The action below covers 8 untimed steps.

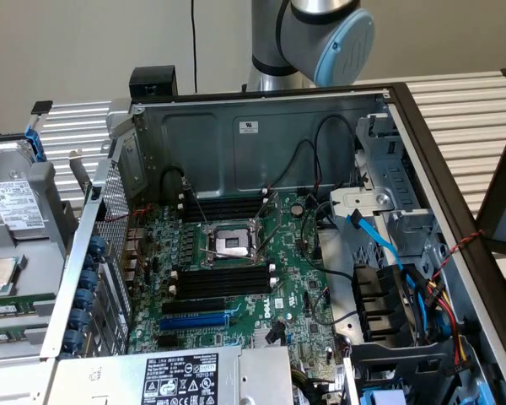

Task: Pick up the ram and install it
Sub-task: 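Reach for the ram, then pick up the ram and move it above insertion slot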

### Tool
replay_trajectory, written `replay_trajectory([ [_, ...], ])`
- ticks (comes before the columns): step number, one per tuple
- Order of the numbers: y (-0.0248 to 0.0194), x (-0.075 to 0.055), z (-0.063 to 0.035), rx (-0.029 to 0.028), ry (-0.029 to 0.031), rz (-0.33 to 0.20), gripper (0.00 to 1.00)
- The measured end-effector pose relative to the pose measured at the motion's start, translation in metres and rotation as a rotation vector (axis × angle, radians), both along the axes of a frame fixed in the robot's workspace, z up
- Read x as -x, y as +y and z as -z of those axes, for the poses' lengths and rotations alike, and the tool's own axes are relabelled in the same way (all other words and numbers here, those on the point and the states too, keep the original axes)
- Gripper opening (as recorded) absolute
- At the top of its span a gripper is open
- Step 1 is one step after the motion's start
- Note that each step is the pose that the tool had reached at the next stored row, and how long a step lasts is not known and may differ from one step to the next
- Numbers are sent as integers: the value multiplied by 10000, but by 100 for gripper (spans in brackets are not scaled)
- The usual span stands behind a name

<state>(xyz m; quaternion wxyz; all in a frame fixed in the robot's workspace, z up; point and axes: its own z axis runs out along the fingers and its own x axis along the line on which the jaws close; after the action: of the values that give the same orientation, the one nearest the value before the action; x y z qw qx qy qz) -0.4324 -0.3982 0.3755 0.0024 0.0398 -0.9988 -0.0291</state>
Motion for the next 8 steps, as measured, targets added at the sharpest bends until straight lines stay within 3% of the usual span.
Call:
replay_trajectory([
  [8,0,0,20,-1,-1,-1454,11],
])
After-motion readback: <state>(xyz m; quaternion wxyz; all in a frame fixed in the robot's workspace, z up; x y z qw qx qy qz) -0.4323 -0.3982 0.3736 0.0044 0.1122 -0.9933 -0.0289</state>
